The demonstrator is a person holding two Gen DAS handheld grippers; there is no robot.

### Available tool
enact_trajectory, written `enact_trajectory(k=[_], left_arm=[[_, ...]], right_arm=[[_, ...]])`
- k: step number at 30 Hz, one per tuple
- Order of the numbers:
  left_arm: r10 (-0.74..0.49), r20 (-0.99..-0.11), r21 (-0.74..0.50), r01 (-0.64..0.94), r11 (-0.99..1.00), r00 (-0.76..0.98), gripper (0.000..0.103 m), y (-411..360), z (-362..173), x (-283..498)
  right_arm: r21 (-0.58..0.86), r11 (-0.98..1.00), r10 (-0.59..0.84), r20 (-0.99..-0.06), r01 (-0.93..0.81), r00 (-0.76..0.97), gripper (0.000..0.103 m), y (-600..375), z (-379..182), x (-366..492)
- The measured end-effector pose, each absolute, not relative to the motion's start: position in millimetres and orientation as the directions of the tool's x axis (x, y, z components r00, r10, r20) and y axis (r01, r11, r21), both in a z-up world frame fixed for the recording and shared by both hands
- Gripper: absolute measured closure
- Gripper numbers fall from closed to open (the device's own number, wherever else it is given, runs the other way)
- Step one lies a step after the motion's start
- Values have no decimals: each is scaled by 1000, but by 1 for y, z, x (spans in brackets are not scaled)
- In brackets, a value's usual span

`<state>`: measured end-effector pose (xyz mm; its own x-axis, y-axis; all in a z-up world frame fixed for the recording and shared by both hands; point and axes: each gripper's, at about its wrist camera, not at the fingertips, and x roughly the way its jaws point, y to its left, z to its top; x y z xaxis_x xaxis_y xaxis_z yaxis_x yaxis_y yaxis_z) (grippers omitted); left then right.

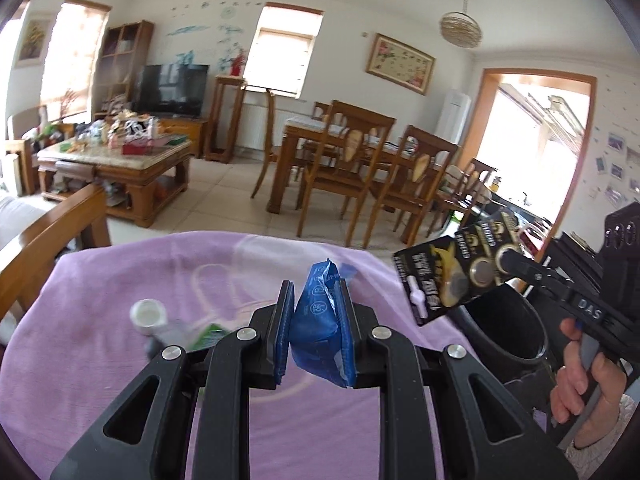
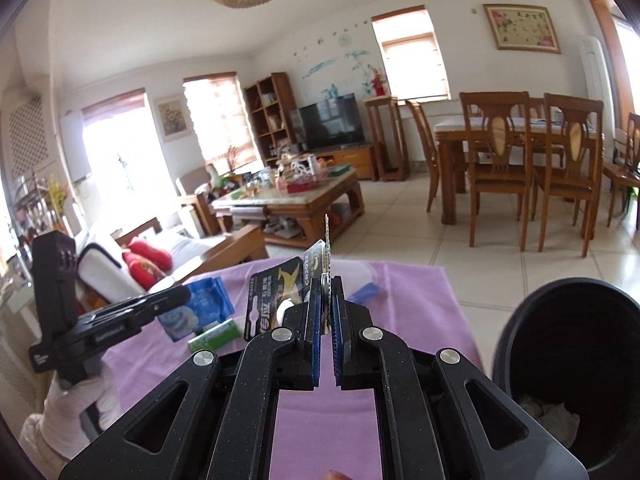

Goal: Collect trash
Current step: 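Carry the blue wrapper and battery card over the black bin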

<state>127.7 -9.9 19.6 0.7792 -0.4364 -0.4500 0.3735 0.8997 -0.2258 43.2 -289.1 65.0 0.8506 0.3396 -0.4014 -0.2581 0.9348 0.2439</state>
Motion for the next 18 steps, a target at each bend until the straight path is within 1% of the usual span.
enact_trajectory(k=[5,11,18], left_arm=[[-492,-432,-209,446,870,756,82,-63,30,118],[-571,-426,-212,536,817,702,82,-135,31,112],[-633,-448,-206,616,760,631,82,-205,20,108]], right_arm=[[262,944,291,-381,-199,878,97,-344,64,18],[288,954,192,-360,-87,913,97,-423,60,-13],[314,949,78,-353,40,932,97,-507,46,-48]])
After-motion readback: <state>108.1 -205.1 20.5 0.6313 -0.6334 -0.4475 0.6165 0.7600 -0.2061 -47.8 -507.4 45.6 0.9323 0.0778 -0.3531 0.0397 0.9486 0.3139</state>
